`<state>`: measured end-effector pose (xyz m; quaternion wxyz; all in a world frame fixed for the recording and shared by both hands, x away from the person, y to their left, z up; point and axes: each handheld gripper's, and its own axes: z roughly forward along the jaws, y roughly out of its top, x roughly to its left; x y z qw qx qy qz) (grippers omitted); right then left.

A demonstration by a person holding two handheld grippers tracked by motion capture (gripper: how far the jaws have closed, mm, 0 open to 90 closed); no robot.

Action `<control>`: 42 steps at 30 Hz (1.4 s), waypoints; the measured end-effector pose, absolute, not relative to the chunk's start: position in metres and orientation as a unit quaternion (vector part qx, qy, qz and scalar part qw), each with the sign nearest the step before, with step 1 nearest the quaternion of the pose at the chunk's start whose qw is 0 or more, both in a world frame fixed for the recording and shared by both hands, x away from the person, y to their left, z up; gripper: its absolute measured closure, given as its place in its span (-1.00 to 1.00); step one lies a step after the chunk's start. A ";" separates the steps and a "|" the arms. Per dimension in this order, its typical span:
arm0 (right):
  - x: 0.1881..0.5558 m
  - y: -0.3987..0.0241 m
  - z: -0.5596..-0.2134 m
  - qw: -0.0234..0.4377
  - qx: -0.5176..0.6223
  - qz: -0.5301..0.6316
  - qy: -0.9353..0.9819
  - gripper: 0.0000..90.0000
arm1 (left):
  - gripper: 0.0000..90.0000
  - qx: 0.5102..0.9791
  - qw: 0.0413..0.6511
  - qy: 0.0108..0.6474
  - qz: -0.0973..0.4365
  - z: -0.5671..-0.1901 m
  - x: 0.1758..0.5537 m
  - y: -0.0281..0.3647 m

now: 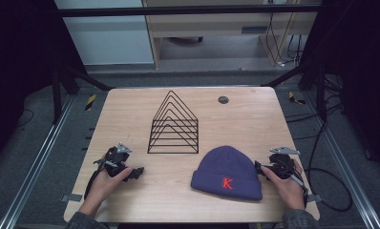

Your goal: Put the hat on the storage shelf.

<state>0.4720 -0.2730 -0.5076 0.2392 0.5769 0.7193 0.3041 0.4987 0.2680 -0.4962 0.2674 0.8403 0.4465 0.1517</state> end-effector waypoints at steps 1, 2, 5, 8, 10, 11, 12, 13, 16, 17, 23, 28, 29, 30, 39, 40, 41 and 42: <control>0.472 -0.273 -0.508 0.239 0.577 0.304 0.719 -0.68 | -1.00 0.842 0.266 0.444 0.153 -0.496 0.499 0.268; 0.472 -0.273 -0.508 0.239 0.577 0.304 0.719 -0.68 | -1.00 0.842 0.266 0.444 0.153 -0.496 0.499 0.268; 0.472 -0.274 -0.507 0.238 0.575 0.305 0.721 -0.68 | -1.00 0.841 0.267 0.445 0.151 -0.496 0.498 0.267; 0.472 -0.274 -0.506 0.234 0.576 0.300 0.723 -0.65 | -1.00 0.843 0.266 0.443 0.150 -0.496 0.497 0.267; 0.472 -0.273 -0.504 0.228 0.579 0.297 0.724 -0.57 | -1.00 0.843 0.266 0.442 0.150 -0.496 0.497 0.267; 0.472 -0.273 -0.504 0.228 0.579 0.297 0.724 -0.57 | -1.00 0.843 0.266 0.442 0.150 -0.496 0.497 0.267; 0.472 -0.274 -0.501 0.227 0.579 0.296 0.725 -0.54 | -1.00 0.843 0.266 0.442 0.150 -0.496 0.497 0.267; 0.472 -0.274 -0.501 0.227 0.579 0.296 0.725 -0.54 | -1.00 0.843 0.266 0.442 0.150 -0.496 0.497 0.267; 0.469 -0.271 -0.495 0.234 0.578 0.303 0.721 -0.45 | -1.00 0.843 0.267 0.442 0.151 -0.496 0.497 0.267; 0.468 -0.270 -0.494 0.236 0.571 0.303 0.725 -0.43 | -1.00 0.843 0.267 0.441 0.150 -0.496 0.497 0.267; 0.475 -0.253 -0.472 0.226 0.544 0.305 0.749 -0.26 | -1.00 0.842 0.270 0.441 0.151 -0.497 0.495 0.266; 0.489 -0.232 -0.454 0.214 0.511 0.299 0.777 -0.18 | -1.00 0.842 0.270 0.441 0.151 -0.497 0.495 0.266; 0.494 -0.228 -0.450 0.208 0.503 0.297 0.785 -0.15 | -1.00 0.843 0.270 0.441 0.152 -0.497 0.495 0.266; 0.498 -0.223 -0.446 0.200 0.497 0.298 0.790 -0.11 | -1.00 0.842 0.270 0.441 0.152 -0.497 0.494 0.266; 0.540 -0.180 -0.436 0.134 0.467 0.285 0.826 0.21 | -1.00 0.841 0.270 0.444 0.151 -0.497 0.493 0.265; 0.543 -0.178 -0.437 0.129 0.472 0.285 0.825 0.24 | -1.00 0.841 0.270 0.444 0.151 -0.497 0.493 0.265; 0.545 -0.177 -0.437 0.125 0.473 0.286 0.824 0.28 | -1.00 0.841 0.270 0.443 0.151 -0.497 0.493 0.265; 0.548 -0.176 -0.438 0.122 0.477 0.287 0.822 0.32 | -1.00 0.842 0.268 0.443 0.150 -0.496 0.494 0.265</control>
